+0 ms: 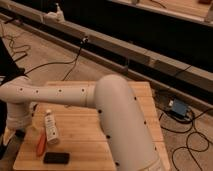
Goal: Place the pepper in the ceramic cup
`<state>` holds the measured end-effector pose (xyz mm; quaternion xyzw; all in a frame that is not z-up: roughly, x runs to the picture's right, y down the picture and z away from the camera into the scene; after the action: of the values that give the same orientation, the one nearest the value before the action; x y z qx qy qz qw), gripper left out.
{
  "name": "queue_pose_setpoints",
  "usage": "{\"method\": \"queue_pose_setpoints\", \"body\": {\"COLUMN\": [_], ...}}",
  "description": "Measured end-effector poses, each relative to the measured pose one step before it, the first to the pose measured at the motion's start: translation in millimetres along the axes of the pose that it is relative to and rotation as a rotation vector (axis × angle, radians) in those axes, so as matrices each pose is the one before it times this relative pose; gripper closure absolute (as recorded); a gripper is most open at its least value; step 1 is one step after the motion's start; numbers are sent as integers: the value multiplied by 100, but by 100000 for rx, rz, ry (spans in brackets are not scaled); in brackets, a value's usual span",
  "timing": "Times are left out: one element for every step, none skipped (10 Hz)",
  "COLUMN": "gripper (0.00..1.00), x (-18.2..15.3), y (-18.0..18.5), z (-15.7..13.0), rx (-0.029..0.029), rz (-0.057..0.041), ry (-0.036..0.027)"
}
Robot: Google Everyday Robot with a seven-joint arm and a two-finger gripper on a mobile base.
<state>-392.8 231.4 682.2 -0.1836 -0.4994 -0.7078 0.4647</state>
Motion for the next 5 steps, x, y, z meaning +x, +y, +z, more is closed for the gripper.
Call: {"method": "queue_pose_setpoints", "body": {"gripper": [27, 27, 27, 27, 27], "x": [143, 94, 110, 125, 120], "y": [295, 332, 428, 547, 634], "z": [1002, 624, 576, 675, 806], "rx": [-1300, -571, -464, -336, -361], "rz": [535, 1292, 1595, 2280, 2636], "ry": [-1612, -1075, -994, -1204, -1363]}}
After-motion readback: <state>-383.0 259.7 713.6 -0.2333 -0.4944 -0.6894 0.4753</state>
